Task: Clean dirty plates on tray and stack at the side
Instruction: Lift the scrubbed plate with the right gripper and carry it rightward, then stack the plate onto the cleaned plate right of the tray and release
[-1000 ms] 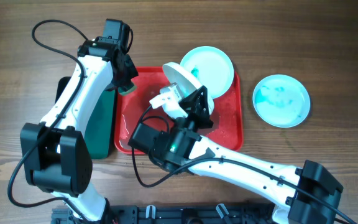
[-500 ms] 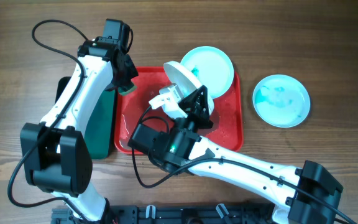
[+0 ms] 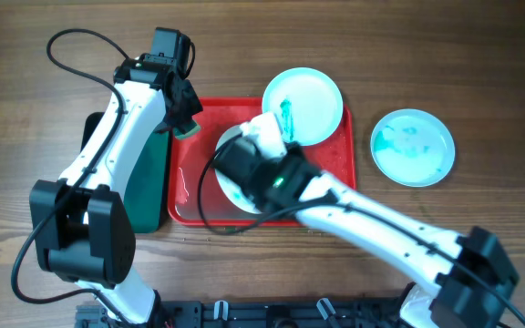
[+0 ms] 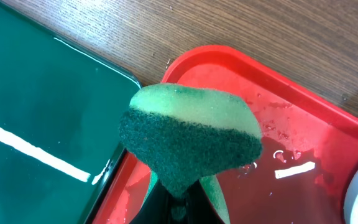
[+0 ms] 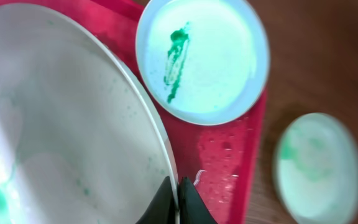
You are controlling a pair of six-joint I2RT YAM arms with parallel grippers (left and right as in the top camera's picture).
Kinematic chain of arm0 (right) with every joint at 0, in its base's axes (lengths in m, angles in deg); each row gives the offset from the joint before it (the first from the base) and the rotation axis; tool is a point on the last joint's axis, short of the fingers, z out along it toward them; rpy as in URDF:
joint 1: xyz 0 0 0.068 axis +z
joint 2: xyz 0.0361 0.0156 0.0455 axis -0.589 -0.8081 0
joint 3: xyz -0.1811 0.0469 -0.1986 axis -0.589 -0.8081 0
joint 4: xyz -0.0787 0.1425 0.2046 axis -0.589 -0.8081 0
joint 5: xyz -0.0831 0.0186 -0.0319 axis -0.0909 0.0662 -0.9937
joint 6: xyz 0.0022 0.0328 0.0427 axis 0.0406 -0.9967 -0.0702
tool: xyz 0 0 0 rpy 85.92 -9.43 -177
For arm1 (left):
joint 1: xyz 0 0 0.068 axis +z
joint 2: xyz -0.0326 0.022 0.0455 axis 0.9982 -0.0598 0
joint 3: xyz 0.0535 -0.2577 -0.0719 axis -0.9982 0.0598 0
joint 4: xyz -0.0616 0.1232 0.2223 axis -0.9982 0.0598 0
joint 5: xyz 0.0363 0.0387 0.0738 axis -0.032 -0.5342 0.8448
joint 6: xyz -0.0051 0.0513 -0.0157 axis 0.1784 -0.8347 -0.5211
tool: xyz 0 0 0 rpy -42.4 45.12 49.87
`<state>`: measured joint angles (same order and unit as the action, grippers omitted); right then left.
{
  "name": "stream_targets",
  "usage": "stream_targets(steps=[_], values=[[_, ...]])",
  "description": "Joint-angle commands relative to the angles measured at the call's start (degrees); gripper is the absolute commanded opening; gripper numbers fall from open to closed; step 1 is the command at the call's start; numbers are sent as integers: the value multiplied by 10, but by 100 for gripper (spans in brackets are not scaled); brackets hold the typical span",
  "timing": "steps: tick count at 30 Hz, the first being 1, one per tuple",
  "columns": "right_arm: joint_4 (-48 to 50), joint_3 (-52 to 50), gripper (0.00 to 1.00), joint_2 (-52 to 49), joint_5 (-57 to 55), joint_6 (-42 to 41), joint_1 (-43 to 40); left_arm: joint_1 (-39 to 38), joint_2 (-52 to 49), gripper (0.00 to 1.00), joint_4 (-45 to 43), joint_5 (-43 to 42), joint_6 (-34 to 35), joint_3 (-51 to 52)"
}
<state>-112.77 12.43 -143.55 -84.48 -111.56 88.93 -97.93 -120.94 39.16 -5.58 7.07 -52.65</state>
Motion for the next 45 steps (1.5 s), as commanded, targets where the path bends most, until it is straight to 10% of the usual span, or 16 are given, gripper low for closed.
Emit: stream_targets(steps=[1, 19, 36, 39, 45], values=[[14, 0, 4, 64, 214, 55, -109, 0, 9, 4, 2, -1, 8, -5], [113, -145, 4, 95, 465, 75, -758, 0, 9, 4, 0, -1, 8, -5], [225, -275, 6, 92, 365, 3, -786, 0, 9, 4, 0, -1, 8, -5], [225, -275, 37, 90, 373, 5, -786, 0, 9, 4, 0, -1, 8, -5], [220, -248, 43, 90, 491, 35, -760, 0, 9, 4, 0, -1, 8, -5]])
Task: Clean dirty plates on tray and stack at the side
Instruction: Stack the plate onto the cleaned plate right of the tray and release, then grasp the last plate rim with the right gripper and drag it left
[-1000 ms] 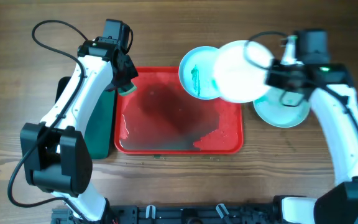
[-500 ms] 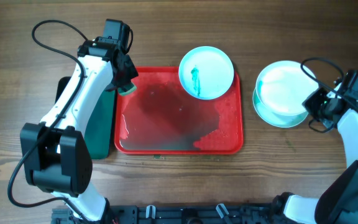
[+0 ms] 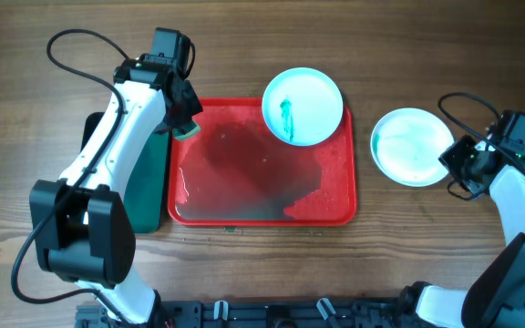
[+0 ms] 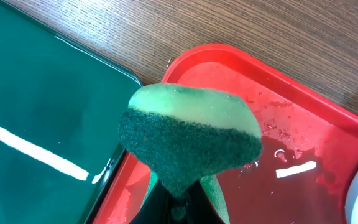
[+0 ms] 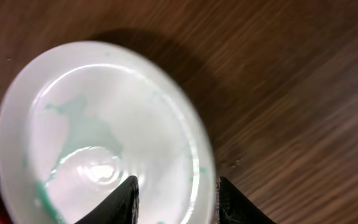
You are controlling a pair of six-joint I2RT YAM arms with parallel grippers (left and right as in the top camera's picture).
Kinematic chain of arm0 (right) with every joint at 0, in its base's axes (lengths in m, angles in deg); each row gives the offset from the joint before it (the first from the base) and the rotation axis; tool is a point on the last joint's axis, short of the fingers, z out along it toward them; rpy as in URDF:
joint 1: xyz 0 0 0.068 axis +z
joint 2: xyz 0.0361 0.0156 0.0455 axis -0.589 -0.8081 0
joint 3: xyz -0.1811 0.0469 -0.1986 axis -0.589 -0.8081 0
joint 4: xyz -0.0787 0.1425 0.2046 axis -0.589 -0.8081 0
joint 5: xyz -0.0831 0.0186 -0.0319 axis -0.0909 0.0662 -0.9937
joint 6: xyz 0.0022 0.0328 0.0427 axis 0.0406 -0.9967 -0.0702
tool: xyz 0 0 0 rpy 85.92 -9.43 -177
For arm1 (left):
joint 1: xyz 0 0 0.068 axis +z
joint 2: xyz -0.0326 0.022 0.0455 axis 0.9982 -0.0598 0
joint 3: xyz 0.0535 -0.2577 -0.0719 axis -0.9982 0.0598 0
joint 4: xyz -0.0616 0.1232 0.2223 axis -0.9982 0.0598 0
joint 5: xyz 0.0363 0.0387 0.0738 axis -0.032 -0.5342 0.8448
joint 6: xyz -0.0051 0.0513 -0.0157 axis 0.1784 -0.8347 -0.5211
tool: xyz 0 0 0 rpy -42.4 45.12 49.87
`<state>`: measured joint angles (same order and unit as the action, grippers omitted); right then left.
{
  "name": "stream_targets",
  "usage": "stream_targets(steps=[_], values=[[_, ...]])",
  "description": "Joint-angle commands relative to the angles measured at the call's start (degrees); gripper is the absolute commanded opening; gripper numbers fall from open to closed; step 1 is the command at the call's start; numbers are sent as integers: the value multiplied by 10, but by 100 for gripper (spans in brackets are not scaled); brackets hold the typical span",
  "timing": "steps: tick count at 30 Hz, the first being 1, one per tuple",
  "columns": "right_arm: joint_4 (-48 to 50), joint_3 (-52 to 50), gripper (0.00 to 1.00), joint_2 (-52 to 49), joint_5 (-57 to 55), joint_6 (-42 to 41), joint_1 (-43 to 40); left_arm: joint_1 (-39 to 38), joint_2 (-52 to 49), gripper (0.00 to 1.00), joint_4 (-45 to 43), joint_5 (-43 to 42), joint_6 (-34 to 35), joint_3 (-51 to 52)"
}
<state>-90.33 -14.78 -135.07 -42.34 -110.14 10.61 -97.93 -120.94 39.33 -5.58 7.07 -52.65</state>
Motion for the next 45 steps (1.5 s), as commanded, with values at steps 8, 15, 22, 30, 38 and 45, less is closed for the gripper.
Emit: stream_targets(steps=[8, 15, 22, 30, 38, 45], values=[[-44, 156, 51, -6, 37, 18, 235, 0, 9, 4, -2, -1, 8, -5], [-30, 191, 50, -110, 4, -12, 337, 0, 9, 4, -1, -1, 8, -5], [9, 191, 38, -212, 8, -13, 358, 0, 9, 4, -1, -1, 8, -5], [12, 192, 24, -215, 12, -9, 360, 0, 9, 4, -3, -1, 8, -5], [14, 215, 24, -243, 9, -5, 366, 0, 9, 4, -10, -1, 8, -5], [-29, 261, 9, -283, 11, 4, 369, 0, 9, 4, -10, -1, 8, -5]])
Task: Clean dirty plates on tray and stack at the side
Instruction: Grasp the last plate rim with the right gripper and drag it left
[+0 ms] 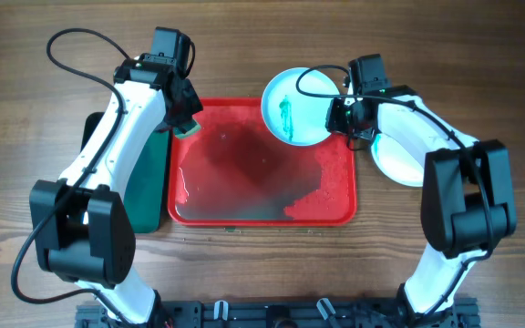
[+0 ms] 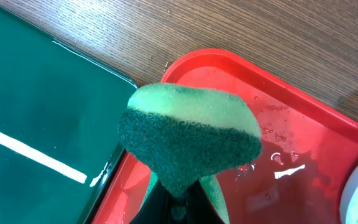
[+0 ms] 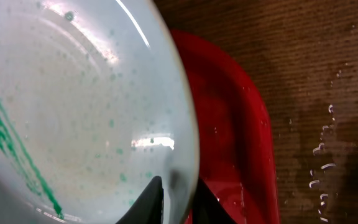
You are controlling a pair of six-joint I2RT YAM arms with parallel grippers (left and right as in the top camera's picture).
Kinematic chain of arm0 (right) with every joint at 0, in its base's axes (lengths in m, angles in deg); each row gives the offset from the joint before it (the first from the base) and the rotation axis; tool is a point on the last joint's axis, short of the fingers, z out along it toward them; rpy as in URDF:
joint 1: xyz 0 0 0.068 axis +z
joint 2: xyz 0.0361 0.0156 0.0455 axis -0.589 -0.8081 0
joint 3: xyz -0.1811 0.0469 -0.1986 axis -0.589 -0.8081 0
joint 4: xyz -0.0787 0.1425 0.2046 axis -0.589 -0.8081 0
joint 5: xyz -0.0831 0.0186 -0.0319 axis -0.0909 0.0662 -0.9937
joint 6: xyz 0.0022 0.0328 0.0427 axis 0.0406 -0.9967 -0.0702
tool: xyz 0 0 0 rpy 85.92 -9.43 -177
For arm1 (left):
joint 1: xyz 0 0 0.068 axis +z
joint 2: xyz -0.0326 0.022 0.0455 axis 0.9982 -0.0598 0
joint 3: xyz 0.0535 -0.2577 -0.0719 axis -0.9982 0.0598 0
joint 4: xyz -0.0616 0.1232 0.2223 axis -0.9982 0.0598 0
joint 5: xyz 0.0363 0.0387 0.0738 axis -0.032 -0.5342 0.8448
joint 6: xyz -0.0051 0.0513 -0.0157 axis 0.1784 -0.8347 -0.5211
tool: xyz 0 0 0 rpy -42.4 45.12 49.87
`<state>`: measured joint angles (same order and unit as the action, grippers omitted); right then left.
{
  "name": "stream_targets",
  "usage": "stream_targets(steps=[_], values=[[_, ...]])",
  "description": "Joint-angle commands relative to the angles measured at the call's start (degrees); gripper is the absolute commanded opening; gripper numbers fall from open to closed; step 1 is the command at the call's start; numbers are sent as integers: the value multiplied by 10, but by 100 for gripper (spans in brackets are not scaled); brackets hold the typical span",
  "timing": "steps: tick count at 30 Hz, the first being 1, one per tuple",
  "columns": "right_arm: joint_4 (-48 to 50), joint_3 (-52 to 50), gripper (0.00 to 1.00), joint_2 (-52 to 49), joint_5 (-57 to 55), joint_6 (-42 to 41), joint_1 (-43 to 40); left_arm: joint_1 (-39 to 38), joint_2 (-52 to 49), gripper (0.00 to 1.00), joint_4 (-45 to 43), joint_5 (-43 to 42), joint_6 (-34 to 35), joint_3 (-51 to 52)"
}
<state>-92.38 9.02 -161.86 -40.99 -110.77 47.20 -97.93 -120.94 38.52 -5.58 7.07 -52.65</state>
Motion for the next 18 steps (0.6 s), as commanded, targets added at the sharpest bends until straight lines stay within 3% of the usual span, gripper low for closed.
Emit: stream_targets(steps=[1, 13, 14, 16, 18], values=[[-11, 25, 5, -15, -2, 12, 3, 0, 9, 4, -2, -1, 8, -5], [-151, 30, 4, -15, 61, 9, 105, 0, 9, 4, -1, -1, 8, -5], [-164, 30, 8, -15, 71, 12, 116, 0, 9, 4, 1, -1, 8, -5], [-179, 31, 27, -15, 82, 14, 129, 0, 9, 4, 3, -1, 8, -5], [-170, 31, 37, -15, 99, 32, 128, 0, 9, 4, 3, -1, 8, -5]])
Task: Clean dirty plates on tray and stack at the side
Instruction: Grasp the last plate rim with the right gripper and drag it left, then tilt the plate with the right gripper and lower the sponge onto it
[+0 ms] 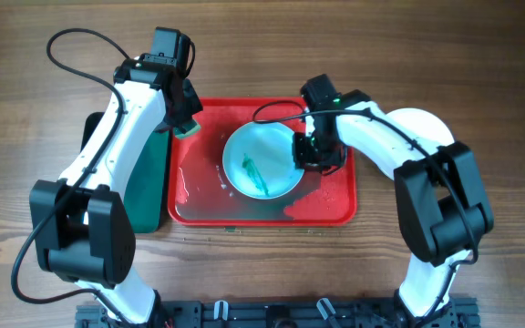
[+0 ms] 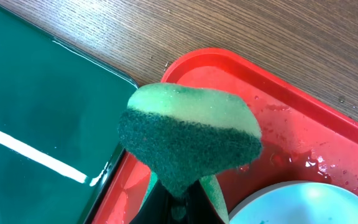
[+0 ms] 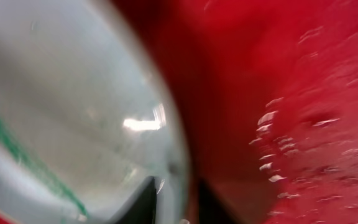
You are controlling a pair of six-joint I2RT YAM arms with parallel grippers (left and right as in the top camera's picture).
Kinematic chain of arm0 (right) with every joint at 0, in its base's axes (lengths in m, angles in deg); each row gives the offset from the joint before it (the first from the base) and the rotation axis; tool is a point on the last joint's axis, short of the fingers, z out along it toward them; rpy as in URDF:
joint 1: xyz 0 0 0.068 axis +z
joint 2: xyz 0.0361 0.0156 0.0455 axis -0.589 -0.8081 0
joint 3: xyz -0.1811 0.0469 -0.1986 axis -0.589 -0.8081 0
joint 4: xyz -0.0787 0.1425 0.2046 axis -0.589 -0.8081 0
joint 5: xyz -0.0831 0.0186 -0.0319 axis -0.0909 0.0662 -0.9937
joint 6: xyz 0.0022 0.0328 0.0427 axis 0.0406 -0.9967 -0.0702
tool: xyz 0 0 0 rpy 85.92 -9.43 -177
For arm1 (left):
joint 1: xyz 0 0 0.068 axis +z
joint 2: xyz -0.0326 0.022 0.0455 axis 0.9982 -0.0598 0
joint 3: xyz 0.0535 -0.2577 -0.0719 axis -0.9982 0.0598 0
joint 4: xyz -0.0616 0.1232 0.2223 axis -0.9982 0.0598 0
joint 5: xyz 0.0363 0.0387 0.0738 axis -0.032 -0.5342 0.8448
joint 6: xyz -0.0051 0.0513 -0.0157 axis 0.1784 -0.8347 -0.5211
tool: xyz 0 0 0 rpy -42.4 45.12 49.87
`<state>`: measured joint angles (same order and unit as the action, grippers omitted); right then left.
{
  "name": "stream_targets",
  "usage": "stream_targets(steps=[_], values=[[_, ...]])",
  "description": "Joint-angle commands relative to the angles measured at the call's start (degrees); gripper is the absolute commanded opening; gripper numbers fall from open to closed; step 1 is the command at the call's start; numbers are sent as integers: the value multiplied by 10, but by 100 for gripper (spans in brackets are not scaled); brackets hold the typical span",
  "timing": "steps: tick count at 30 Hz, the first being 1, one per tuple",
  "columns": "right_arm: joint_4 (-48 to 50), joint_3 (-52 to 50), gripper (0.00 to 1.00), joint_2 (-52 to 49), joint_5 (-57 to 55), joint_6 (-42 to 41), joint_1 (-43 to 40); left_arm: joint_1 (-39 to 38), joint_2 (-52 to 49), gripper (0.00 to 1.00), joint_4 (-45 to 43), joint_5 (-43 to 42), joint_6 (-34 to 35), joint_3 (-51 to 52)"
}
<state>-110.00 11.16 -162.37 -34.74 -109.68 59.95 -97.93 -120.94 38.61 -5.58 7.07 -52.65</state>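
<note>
A pale blue dirty plate (image 1: 258, 164) with a green smear lies in the middle of the wet red tray (image 1: 335, 196). My right gripper (image 1: 304, 151) is shut on its right rim. The right wrist view is blurred; it shows the plate (image 3: 73, 112) and the rim pinched in my right gripper (image 3: 176, 193). My left gripper (image 1: 186, 123) hovers over the tray's far left corner, shut on a green sponge (image 2: 188, 140); its fingertips (image 2: 180, 199) are mostly hidden beneath the sponge. The stacked plates (image 1: 424, 123) sit on the table to the right, partly hidden by my right arm.
A dark green basin (image 1: 149, 182) with liquid stands against the tray's left side, also seen in the left wrist view (image 2: 36, 112). Water pools on the tray floor (image 3: 291, 93). Wooden table surrounds the tray.
The smeared plate was at the tray's far right corner with my right gripper on its rim. Now it lies in the tray's middle, still held. My left gripper and sponge have not moved.
My right gripper first held a wiped plate over the tray. Then that plate lay on the other plate at the right, the gripper open beside it. Then it gripped the smeared plate at the far right corner, which now sits mid-tray. The left gripper kept the sponge throughout.
</note>
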Motion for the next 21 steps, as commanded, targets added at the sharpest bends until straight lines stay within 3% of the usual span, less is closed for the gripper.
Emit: stream_targets(steps=[1, 7, 13, 16, 18, 19, 21], values=[[16, 9, 38, -10, 37, 21, -1, 0, 9, 4, 2, -1, 8, -5], [110, 9, 54, -12, 17, 30, -2, 0, 9, 4, 2, -1, 8, -5], [196, 9, 53, -32, -18, 28, -2, 0, 9, 4, 2, -1, 8, -5], [236, 9, 39, -61, -17, 13, -2, 0, 9, 4, 2, -1, 8, -5], [235, 9, 24, -68, -15, 0, -2, 0, 9, 4, 4, -1, 8, -5], [234, 9, 8, -68, -16, -4, -2, 0, 9, 4, 5, -1, 8, -5], [231, 9, 4, -68, -19, -27, -2, 0, 9, 4, 7, -1, 8, -5]])
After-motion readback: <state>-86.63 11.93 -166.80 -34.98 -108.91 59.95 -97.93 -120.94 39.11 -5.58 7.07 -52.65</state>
